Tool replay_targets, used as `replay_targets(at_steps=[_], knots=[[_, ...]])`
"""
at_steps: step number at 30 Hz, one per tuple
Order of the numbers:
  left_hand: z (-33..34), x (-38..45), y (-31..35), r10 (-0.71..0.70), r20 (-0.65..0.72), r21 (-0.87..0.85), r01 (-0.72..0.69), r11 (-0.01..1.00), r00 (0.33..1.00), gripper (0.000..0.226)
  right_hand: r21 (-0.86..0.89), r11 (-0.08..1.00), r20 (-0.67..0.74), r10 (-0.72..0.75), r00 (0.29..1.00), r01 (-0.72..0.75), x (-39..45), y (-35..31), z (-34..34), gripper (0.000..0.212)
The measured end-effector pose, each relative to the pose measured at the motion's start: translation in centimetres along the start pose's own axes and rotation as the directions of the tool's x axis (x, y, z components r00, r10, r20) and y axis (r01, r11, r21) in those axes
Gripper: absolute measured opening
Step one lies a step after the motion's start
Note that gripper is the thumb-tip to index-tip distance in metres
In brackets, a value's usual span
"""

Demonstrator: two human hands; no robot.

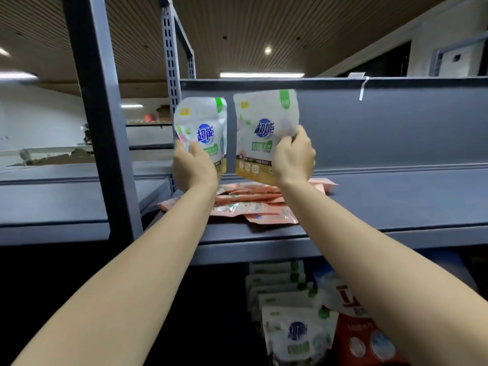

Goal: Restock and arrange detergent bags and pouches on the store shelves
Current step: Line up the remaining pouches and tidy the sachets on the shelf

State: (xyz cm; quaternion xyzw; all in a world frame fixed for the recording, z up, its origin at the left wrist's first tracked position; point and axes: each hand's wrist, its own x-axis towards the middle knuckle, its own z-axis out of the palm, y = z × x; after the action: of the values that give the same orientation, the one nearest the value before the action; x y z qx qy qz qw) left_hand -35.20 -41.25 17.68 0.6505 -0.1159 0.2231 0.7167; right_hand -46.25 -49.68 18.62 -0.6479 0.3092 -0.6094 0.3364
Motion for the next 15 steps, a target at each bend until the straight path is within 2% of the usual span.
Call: replay_targets(at_steps=[4,8,11,15], knots=[[-2.6,-2.5,1.6,0.024,-0.127,0.012,-0.023,1.000,0.992,0.030,0.053,0.998,-0.142,-0.032,0.989,0.040,-1.4,0.3,-3.7,0.016],[-5.1,-4.8,2.3,-0.055,-0.197,-0.059,0.044,0.997,0.979,0.035,0.106,0.993,-0.237,-0.017,0.971,0.043,-2.4,1.2,-7.4,0.027],[-6.8,-6.5,2.4,-0.099,-0.254,-0.119,0.070,0.990,0.962,0.037,0.138,0.989,-0.234,-0.011,0.972,0.045,-3.6,2.5,-9.6,0.028],[-8.8,-9.0,1.9,-0.018,-0.284,-0.124,-0.018,0.992,0.959,0.030,0.149,0.989,-0.189,0.037,0.981,-0.009,-5.4,4.6,-11.5,0.029]])
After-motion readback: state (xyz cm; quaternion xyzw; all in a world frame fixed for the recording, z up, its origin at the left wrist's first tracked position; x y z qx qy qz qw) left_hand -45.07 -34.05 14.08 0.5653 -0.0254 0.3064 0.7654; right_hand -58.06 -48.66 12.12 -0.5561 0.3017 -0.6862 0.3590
